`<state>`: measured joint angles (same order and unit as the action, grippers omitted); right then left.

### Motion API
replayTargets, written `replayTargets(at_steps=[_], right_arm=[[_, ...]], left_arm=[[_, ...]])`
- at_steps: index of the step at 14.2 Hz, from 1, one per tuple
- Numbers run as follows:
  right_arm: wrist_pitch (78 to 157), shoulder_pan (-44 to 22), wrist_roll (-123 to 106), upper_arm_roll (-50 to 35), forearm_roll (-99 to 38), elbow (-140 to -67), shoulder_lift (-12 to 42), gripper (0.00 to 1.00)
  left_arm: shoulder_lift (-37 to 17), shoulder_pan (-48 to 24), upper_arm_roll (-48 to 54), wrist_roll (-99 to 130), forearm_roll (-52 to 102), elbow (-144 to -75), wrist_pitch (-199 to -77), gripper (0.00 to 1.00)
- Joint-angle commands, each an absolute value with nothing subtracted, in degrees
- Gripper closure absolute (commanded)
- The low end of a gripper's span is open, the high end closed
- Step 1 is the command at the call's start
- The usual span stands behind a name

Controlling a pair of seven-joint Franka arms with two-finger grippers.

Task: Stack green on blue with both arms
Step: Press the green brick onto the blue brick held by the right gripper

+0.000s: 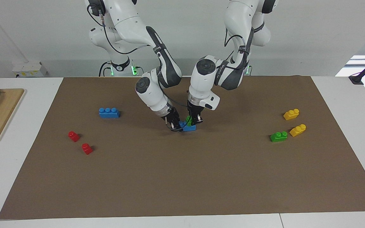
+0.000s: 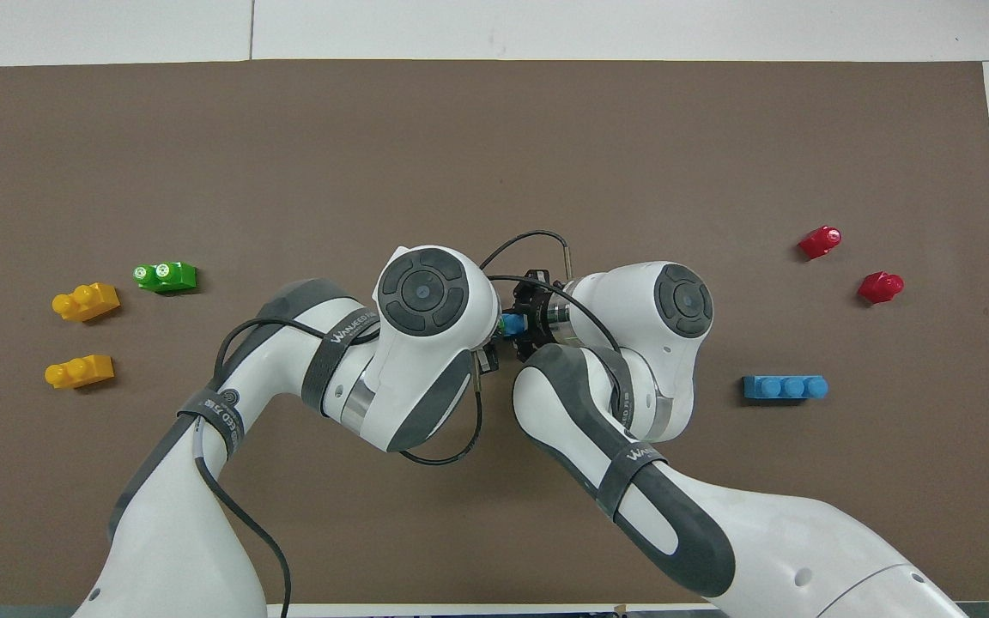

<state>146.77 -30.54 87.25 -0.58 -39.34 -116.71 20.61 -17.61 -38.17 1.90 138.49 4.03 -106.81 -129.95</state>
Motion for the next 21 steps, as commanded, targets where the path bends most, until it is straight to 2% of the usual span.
replayTargets(at_steps=[1, 9, 21], right_arm=[[149.06, -30.76, 84.99, -0.62, -41.22, -117.60, 21.09, 1.00], [149.06, -30.76, 84.99, -0.62, -41.22, -117.60, 21.09, 1.00], [149.06, -30.76, 84.99, -0.53, -41.22, -117.68, 21.09, 1.00]], left_arm=[[-18.11, -39.38, 1.23, 139.31, 2.90, -107.58, -131.66, 1.00], [-17.84, -39.37, 1.23, 131.05, 2.90, -110.12, -131.92, 1.00], [-19.25, -38.94, 1.41, 129.12, 2.90, -112.59, -138.43, 1.00]])
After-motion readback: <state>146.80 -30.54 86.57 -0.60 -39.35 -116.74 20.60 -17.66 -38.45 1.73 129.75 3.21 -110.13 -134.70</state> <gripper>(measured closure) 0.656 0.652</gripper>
